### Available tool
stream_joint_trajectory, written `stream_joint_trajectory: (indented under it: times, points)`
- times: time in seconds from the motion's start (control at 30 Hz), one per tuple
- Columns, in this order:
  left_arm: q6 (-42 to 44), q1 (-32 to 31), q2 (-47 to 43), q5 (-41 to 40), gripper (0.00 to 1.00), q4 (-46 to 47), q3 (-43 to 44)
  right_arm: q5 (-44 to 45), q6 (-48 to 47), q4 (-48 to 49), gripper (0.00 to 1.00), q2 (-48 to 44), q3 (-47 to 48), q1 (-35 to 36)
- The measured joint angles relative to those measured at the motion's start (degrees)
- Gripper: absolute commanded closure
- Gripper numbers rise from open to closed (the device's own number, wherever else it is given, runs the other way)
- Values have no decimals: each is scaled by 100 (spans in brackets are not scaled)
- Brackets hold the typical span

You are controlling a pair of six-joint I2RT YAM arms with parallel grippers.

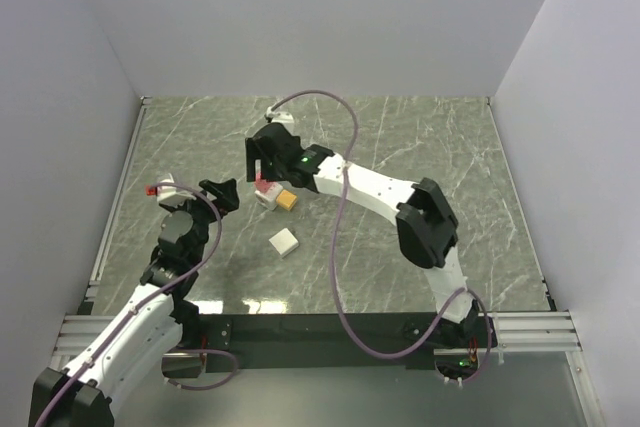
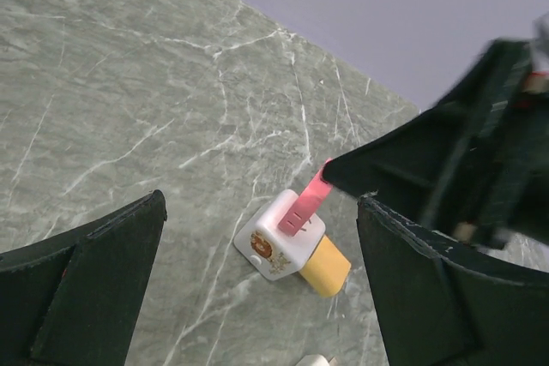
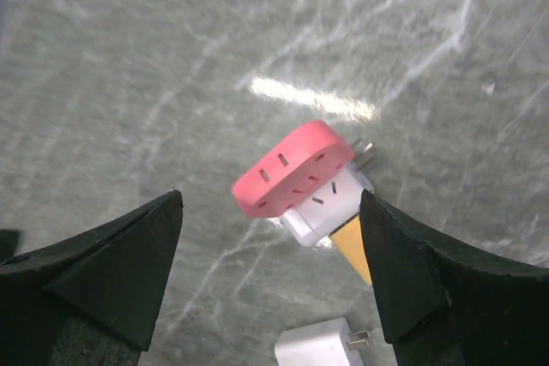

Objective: Insert the plug

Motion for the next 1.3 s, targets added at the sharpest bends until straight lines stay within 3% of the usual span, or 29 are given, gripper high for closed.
stream_joint_trajectory:
  times: [0.3, 0.83, 1.23, 1.3]
  points:
    - [-39, 2, -293, 15, 1, -72, -107, 256, 188, -942, 11, 750, 511, 85]
    - [-81, 13, -332, 157, 0, -70, -223, 566, 229, -1309, 17, 1045, 1445, 83]
    - [-83, 13, -339, 179, 0, -66, -293, 579, 238, -1523, 49, 1434, 1657, 83]
    - [-83, 13, -337, 179, 1, -66, -297, 590, 234, -1523, 58, 1429, 1609, 81]
